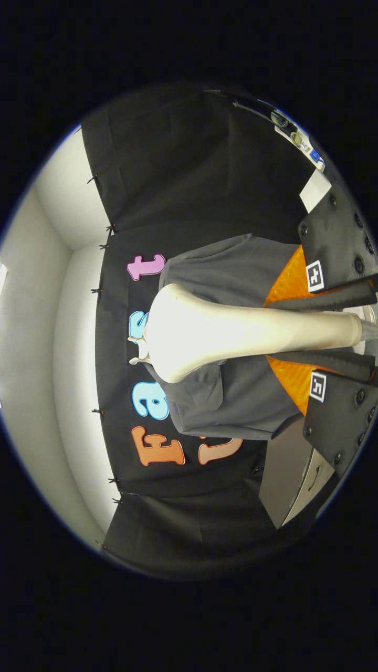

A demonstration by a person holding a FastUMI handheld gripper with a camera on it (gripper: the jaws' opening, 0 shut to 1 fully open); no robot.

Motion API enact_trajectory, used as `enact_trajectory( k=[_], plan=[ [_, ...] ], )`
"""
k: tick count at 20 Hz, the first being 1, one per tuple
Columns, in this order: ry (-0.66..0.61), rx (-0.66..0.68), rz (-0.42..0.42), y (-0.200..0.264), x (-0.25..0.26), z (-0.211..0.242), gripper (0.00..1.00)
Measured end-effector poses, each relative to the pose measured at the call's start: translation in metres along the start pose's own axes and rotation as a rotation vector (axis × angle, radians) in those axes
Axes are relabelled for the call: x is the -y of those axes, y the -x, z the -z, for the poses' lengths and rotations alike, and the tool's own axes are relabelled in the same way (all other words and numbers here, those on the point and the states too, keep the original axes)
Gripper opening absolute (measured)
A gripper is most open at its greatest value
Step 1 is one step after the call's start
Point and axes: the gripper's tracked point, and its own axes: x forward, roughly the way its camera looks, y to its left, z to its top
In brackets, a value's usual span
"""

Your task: Iron the clothes twice with a garment steamer, once on the left side and once on the right side.

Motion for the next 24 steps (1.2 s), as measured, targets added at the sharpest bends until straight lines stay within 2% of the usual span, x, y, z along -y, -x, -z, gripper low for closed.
enact_trajectory(
  k=[3,24],
  plan=[
    [-0.013,-0.019,-0.023,0.000,-0.005,0.007,0.42],
    [-0.022,-0.031,0.001,0.007,0.010,0.015,0.42]
  ],
)
